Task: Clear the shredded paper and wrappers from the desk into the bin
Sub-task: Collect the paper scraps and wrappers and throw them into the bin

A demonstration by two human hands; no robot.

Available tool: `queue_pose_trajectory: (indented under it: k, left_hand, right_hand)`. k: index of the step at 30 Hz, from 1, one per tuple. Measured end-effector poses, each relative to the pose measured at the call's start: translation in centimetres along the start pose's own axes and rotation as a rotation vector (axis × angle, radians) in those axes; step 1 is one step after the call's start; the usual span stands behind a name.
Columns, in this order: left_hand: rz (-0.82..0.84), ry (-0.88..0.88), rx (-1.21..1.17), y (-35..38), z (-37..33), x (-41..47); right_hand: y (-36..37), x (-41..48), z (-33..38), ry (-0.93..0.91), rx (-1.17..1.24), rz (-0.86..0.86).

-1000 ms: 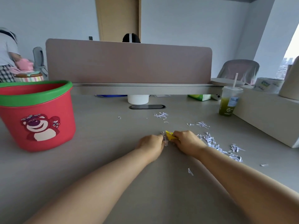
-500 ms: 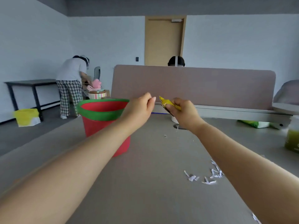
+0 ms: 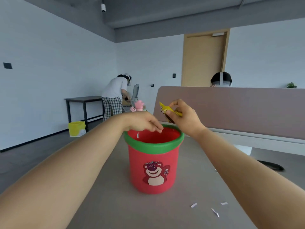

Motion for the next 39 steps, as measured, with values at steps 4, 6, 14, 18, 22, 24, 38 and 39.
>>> queue_pose_trajectory:
  k: [4,6,14,18,22,24,38,39]
  left_hand:
    - [-0.083,0.082,-0.121,0.4,0.4,-0.3]
    - [-0.265,0.152,-0.115,0.7,0.7,-0.3]
    - [-0.244,0.287,-0.572,0.7,1.0,-1.4]
    - [-0.213,0.351,-0.766,0.4,1.4,-2.5]
    - [-0.253,0.331,-0.845,0.4,1.8,-2.7]
    - [-0.241,0.321,-0.817,0.5,1.9,-2.6]
    - [-0.423,0.19,-0.218,3.9,-2.0,-1.0]
    - [-0.452,0.214,-0.169,4.7,-2.8,-0.8]
  right_hand:
    - [0.6,0.4,-0.8,0.036,-0.019,0.003]
    - [0.9,0.5,-0.9,0.064,-0.038,0.024]
    - [1.3,0.2,-0.2,0.168,-0.197,0.126]
    - [1.5,0.3,0.2,0.197,-0.194,0.205]
    - [1.6,0.1,0.3,0.185,-0.187,0.215]
    - [1.4,-0.2,0.2,0.171,-0.173,0.204]
    - [-1.7,-5.9,-0.6,0.109,-0.122,0.135]
    - [-2.6,-6.7,-0.9,0.119,-0.128,0.115]
Point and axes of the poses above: each hand's wrist, its own x-axis towards the middle knuckle, its own y-axis out of the palm, z = x × y, the point moved 1 cm from there along x, towards the middle knuckle, and after that the axes turned 8 degrees about z, right-handed, at the moved point
